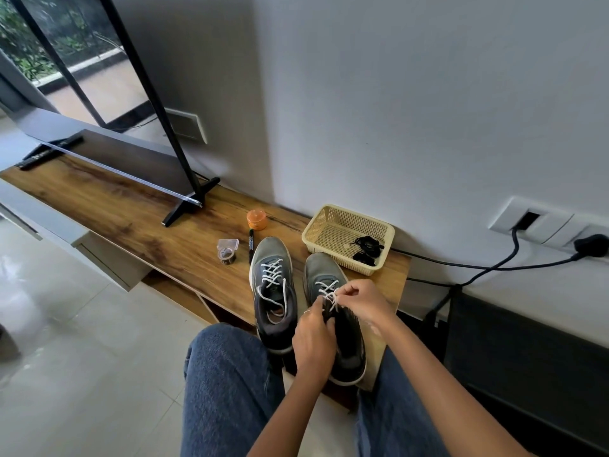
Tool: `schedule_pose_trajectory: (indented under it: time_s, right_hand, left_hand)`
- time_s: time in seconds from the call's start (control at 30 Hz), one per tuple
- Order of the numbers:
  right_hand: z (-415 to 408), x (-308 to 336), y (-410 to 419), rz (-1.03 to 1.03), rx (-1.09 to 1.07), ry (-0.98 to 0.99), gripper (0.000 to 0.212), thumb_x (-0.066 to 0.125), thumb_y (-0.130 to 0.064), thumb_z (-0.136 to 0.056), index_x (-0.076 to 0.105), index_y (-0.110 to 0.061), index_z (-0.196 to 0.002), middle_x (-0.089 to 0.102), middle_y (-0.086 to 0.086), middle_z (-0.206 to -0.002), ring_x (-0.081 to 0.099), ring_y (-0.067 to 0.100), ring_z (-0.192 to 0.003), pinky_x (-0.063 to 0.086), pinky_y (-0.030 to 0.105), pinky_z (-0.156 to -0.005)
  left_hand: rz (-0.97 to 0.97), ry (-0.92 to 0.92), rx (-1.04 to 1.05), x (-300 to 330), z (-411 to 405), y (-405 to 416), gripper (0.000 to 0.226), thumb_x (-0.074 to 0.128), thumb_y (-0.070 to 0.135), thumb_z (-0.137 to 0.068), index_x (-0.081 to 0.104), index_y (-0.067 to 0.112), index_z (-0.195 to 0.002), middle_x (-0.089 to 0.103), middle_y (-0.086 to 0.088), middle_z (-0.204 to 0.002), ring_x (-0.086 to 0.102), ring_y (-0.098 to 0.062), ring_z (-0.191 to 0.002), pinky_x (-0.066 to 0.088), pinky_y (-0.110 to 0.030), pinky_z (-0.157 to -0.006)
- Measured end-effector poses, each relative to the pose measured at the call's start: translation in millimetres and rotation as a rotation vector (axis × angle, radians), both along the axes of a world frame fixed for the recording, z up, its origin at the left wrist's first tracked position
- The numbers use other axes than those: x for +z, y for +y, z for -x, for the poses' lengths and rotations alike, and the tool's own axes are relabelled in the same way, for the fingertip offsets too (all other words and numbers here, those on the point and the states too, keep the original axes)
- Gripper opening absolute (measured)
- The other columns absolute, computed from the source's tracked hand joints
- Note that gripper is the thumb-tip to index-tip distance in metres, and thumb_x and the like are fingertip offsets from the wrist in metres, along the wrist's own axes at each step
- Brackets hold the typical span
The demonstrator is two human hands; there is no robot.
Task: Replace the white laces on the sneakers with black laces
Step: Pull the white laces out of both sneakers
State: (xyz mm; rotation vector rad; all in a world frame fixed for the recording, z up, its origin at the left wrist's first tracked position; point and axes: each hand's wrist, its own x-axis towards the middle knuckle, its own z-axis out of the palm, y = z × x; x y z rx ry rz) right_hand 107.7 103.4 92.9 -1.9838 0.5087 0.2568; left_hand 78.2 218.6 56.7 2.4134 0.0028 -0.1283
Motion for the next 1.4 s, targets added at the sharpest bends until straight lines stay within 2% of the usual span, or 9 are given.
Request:
schedule_pose_trajectory:
  time_s: [0.23,0.43,0.63,0.7,0.8,1.03,1.17,1.23,1.4]
  right_hand:
    - [31.2,-32.7,-13.7,0.143,-0.036,-0.032,0.012,0.067,-0.021,-0.086,0.062,-0.018,-0.096,0.065,-0.003,-0.091,0.06,0.012,-0.086,0.049,0.028,-0.078]
    - [40.3,-46.9,-2.9,0.421,0.004,-0.129,0.014,0.068,-0.032,-0.086,0.066,-0.019,-0.093,0.065,-0.005,-0.085,0.062,0.013,-0.082,0.045,0.025,-0.068]
    - [44.5,-42.5,5.6,0.496,0.014,-0.19,0.017,0.06,-0.031,-0.092,0.067,-0.016,-0.09,0.065,-0.002,-0.085,0.059,0.013,-0.081,0.045,0.026,-0.067]
    - [44.4,-40.9,6.8,0.492,-0.009,-0.171,0.017,0.059,-0.032,-0.092,0.067,-0.017,-0.09,0.065,-0.003,-0.084,0.06,0.013,-0.081,0.046,0.028,-0.067]
    - [41.7,-37.9,9.4,0.495,-0.058,-0.122,0.018,0.06,-0.032,-0.09,0.066,-0.016,-0.087,0.064,-0.002,-0.082,0.061,0.017,-0.082,0.041,0.028,-0.062]
    - [39.2,-38.5,10.7,0.473,-0.137,-0.067,0.019,0.059,-0.029,-0.088,0.064,-0.015,-0.076,0.062,-0.001,-0.075,0.059,0.018,-0.076,0.041,0.028,-0.06]
    - [39.8,-40.8,14.0,0.483,-0.136,-0.057,0.021,0.057,-0.03,-0.089,0.065,-0.014,-0.079,0.065,0.001,-0.076,0.061,0.02,-0.078,0.047,0.032,-0.064]
    - [40.0,-41.0,13.9,0.486,-0.128,-0.064,0.021,0.057,-0.031,-0.089,0.065,-0.014,-0.079,0.065,0.001,-0.076,0.061,0.02,-0.079,0.045,0.031,-0.062]
    - [40.5,-40.4,14.5,0.489,-0.118,-0.069,0.019,0.058,-0.032,-0.089,0.066,-0.016,-0.083,0.065,0.0,-0.08,0.061,0.018,-0.08,0.047,0.031,-0.064]
  left_hand:
    - [-0.087,-0.192,-0.211,-0.5,-13.8,5.5,0.035,0.055,0.017,-0.095,0.058,0.023,-0.13,0.05,0.008,-0.139,0.042,-0.013,-0.129,0.047,-0.032,-0.091]
    - [-0.231,-0.397,-0.345,-8.2,-22.8,6.8,0.026,0.084,0.013,-0.06,0.071,0.018,-0.082,0.069,0.007,-0.093,0.065,-0.016,-0.095,0.055,-0.026,-0.061]
    - [-0.252,-0.413,-0.318,-9.2,-21.6,5.4,0.015,0.08,0.009,-0.071,0.066,0.014,-0.068,0.064,0.001,-0.068,0.061,-0.02,-0.074,0.056,-0.044,-0.084]
    - [-0.191,-0.358,-0.275,-14.1,-21.0,4.1,0.008,0.072,0.009,-0.082,0.066,0.011,-0.076,0.064,-0.002,-0.074,0.06,-0.022,-0.079,0.053,-0.044,-0.09]
    - [0.007,-0.236,-0.161,-12.0,-13.0,4.1,0.006,0.054,0.016,-0.096,0.058,0.013,-0.093,0.06,0.0,-0.089,0.055,-0.018,-0.086,0.049,-0.034,-0.073]
    - [0.319,-0.18,0.161,3.2,2.0,9.3,0.011,0.045,0.021,-0.1,0.045,0.023,-0.089,0.057,0.006,-0.076,0.055,-0.008,-0.07,0.041,-0.031,-0.06]
    - [0.102,-0.324,0.044,1.3,-1.4,14.1,0.006,0.058,0.02,-0.094,0.058,0.024,-0.098,0.062,0.009,-0.086,0.054,-0.008,-0.085,0.044,-0.026,-0.07]
    - [-0.124,-0.428,-0.106,-5.5,-9.0,11.9,0.019,0.075,0.023,-0.08,0.068,0.022,-0.098,0.068,0.007,-0.089,0.058,-0.016,-0.092,0.051,-0.037,-0.082]
    - [-0.452,-0.465,-0.28,-18.8,-20.2,3.6,0.011,0.081,0.032,-0.069,0.071,0.026,-0.069,0.067,0.012,-0.079,0.059,-0.017,-0.089,0.025,-0.046,-0.108]
